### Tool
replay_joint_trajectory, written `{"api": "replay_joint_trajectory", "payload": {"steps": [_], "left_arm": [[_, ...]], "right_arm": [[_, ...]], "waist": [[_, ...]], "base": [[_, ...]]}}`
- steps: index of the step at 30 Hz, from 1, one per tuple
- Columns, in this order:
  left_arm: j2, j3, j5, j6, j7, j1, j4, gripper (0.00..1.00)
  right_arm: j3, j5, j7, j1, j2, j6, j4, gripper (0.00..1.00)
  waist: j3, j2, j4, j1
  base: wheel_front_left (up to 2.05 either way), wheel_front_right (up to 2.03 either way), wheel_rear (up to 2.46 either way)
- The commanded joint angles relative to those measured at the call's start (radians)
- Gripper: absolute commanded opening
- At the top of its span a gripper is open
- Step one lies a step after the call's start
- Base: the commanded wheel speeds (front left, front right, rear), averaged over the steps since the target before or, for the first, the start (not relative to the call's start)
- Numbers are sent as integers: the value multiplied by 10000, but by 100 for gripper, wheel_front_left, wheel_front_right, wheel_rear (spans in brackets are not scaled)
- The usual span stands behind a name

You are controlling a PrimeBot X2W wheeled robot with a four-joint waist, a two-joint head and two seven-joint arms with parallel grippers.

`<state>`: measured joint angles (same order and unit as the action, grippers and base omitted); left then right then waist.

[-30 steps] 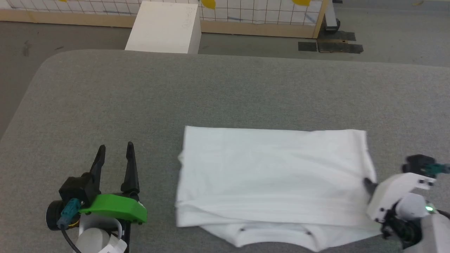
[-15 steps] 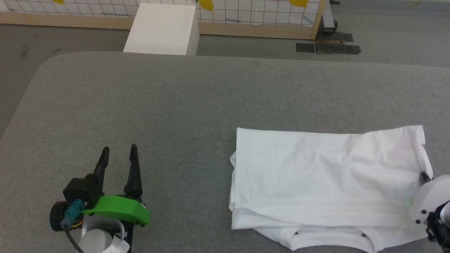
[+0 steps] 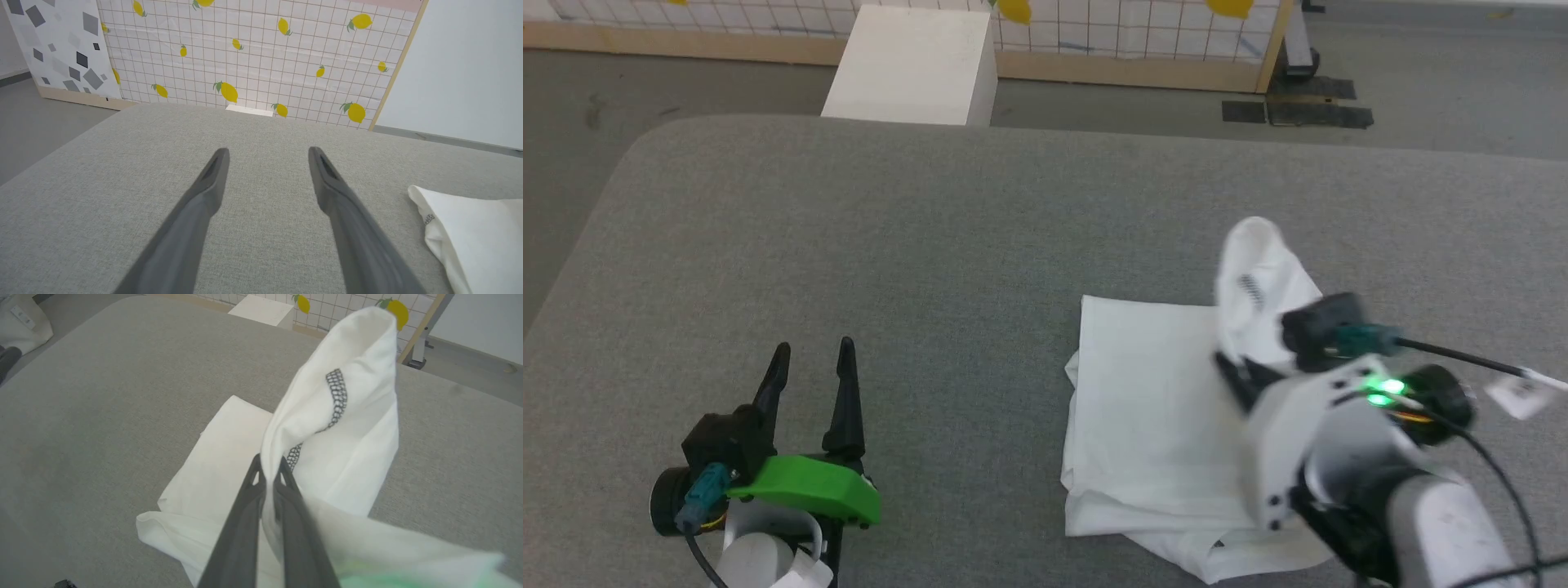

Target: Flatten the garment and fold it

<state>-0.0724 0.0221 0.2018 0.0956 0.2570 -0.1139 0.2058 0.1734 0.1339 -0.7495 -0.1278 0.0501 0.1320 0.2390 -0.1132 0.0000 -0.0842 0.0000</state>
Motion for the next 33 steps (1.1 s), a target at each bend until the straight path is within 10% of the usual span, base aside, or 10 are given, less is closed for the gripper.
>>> {"api": "replay_joint_trajectory", "payload": {"steps": [1, 14, 15, 16, 25, 33], "left_arm": [[39, -8, -128, 47, 47, -136, -8, 100], [123, -57, -117, 135, 47, -466, 64, 100], [127, -43, -119, 137, 47, -463, 63, 100], [133, -21, -120, 138, 47, -455, 56, 100], [158, 165, -185, 145, 47, -334, 61, 100], [142, 233, -303, 190, 47, -193, -109, 100]], "right_arm": [[363, 125, 6, -362, 1, -13, -268, 0], [2448, 807, 551, -2125, 1, -13, -4555, 4], [2496, 937, 612, -2164, 1, -13, -4691, 31], [2556, 1111, 695, -2210, 1, -13, -4805, 100], [2110, 2404, 2650, -2178, 1, -13, -3483, 100], [-336, 3003, 5515, -1031, 1, -13, -1836, 100]], "waist": [[-147, 0, -129, 0], [-754, 0, -735, 0], [-765, 0, -740, 0], [-776, 0, -734, 0], [-508, 0, -350, 0], [-106, 0, 210, 0]], "base": [[0, 0, 0], [0, 0, 0], [0, 0, 0], [0, 0, 0], [0, 0, 0], [0, 0, 0]]}}
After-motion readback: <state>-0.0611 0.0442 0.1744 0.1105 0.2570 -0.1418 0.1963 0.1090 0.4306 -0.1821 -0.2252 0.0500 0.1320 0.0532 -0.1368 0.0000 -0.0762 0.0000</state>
